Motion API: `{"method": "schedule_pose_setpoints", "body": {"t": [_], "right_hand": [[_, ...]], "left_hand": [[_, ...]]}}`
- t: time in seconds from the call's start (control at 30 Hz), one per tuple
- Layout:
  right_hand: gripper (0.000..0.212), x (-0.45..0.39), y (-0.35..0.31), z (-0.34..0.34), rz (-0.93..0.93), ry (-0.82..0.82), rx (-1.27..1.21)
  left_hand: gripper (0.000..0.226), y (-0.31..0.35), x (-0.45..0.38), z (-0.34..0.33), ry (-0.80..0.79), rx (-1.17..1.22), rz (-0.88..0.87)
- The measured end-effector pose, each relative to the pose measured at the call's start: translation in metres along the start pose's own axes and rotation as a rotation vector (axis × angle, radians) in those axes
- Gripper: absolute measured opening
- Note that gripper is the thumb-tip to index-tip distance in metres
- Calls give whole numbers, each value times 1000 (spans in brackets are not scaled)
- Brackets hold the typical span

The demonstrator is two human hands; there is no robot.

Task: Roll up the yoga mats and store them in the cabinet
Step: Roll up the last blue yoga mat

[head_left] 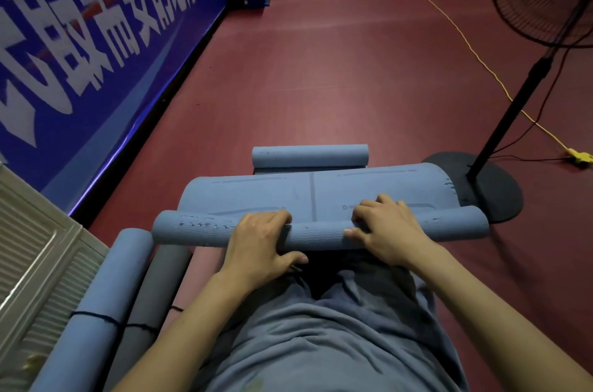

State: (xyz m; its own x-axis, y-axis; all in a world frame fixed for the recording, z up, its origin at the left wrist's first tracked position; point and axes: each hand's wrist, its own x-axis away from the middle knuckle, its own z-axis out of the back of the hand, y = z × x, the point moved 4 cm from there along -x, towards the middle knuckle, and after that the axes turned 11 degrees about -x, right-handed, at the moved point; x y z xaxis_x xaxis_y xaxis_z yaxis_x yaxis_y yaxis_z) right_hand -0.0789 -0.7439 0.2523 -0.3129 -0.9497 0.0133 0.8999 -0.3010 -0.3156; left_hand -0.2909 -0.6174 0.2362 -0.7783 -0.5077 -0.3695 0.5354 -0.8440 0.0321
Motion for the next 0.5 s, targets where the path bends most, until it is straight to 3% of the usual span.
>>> {"method": "schedule_pose_setpoints", "body": {"t": [0.3,0.4,0.5], "right_hand": [[45,-5,1,1,-43,47,-69],[38,-10,-1,6,-36,70,-82],[36,-9,0,4,2,123,-105]], "left_hand": [[41,0,-9,-12,54,-58,-28],[42,-2,-20,-14,-29,-90,-24],[42,-10,-37,-10,-215,-40,50]]}}
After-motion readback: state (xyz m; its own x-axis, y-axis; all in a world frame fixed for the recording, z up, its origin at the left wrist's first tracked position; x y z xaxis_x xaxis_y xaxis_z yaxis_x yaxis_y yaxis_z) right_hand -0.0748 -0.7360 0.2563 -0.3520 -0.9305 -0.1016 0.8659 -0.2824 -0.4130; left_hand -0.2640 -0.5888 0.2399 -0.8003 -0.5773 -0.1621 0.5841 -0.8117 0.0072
